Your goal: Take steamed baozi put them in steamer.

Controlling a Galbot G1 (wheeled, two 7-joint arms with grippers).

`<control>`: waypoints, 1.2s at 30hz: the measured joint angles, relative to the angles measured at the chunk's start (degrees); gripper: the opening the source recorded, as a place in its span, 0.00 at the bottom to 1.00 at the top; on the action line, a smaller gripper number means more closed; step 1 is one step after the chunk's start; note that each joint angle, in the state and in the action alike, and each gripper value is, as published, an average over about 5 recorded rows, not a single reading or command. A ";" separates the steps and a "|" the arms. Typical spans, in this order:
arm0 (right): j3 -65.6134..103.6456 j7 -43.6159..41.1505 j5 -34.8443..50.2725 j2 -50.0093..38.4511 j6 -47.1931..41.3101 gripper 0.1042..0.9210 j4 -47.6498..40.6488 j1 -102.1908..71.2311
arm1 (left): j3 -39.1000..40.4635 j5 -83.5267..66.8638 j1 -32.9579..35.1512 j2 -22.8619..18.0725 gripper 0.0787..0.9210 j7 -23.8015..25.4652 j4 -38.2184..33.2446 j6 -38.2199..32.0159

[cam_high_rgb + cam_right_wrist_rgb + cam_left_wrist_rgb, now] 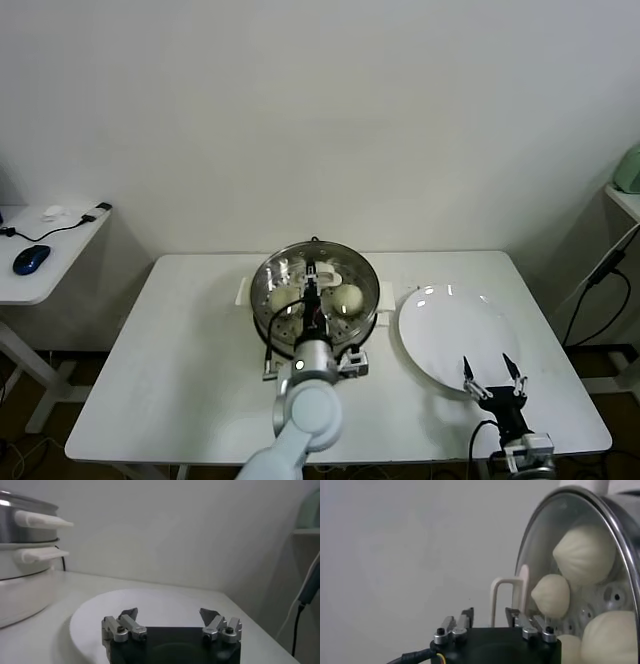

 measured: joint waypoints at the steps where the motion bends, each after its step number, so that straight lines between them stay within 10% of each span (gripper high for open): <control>1: -0.02 -0.07 0.03 -0.04 -0.16 0.88 0.13 -0.01 | 0.04 -1.04 0.21 0.34 0.48 0.12 -0.87 -0.08; 13: -0.52 0.65 1.15 0.11 -0.10 0.88 1.04 -0.49 | -4.76 -18.89 6.07 6.23 0.86 -4.96 -13.53 -7.20; 23: -0.47 0.76 1.33 0.62 1.70 0.88 2.58 -0.07 | -25.53 -54.97 13.74 9.04 0.88 -14.23 -17.65 -24.11; 36: -1.30 1.21 0.90 0.66 2.23 0.88 2.13 1.29 | -37.81 -91.21 23.69 13.28 0.88 -16.23 -6.11 -41.30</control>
